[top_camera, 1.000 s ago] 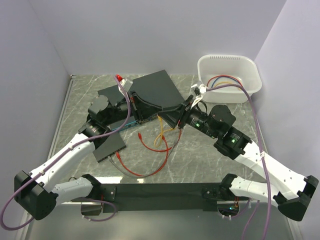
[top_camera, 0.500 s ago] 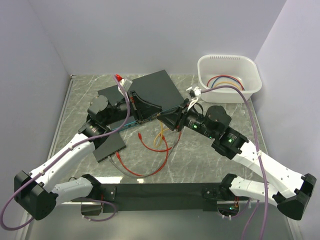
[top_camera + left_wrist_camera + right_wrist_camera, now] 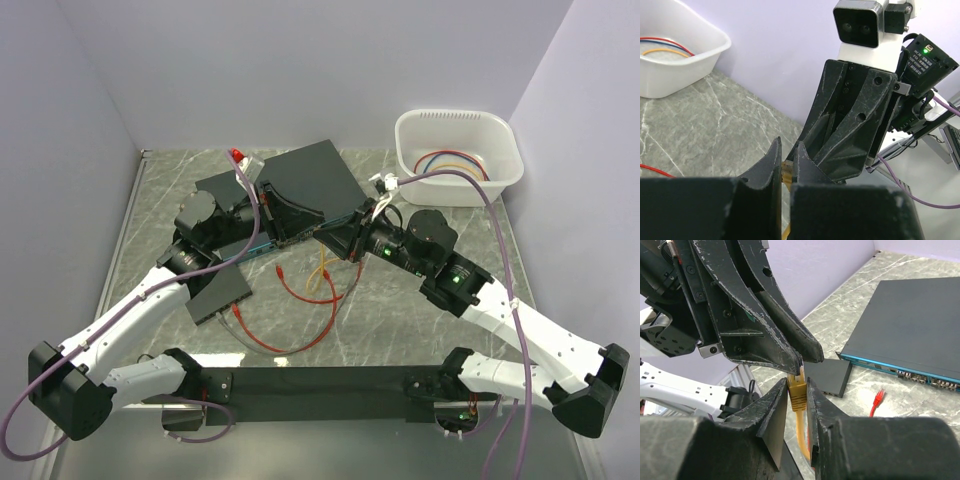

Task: Insert the plug into the switch port

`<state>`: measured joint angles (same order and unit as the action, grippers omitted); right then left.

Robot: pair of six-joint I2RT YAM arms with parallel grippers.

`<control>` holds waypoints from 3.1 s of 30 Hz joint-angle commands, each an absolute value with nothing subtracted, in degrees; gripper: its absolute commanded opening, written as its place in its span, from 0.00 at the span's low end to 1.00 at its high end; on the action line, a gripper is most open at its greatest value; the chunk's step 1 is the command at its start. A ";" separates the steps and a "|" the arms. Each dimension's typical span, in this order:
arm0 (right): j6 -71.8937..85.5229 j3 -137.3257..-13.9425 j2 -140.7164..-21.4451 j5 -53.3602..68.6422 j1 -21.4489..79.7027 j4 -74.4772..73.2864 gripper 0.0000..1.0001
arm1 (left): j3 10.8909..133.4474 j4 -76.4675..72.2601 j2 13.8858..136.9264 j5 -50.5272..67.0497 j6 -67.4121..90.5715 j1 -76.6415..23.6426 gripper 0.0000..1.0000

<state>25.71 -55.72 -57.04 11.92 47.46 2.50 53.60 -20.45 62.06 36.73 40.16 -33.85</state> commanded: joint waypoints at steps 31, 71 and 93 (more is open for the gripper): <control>19.59 -59.50 -61.16 -20.12 31.31 -24.78 0.00 | 66.09 -13.36 76.54 32.52 32.78 -27.35 0.58; 17.32 -86.22 -119.36 -2.73 22.76 -10.20 0.00 | 124.54 -2.46 144.05 33.93 25.84 -6.59 0.59; 10.90 -89.39 -118.92 1.67 26.10 -15.38 0.00 | 128.85 1.67 148.89 33.75 23.99 -5.10 0.66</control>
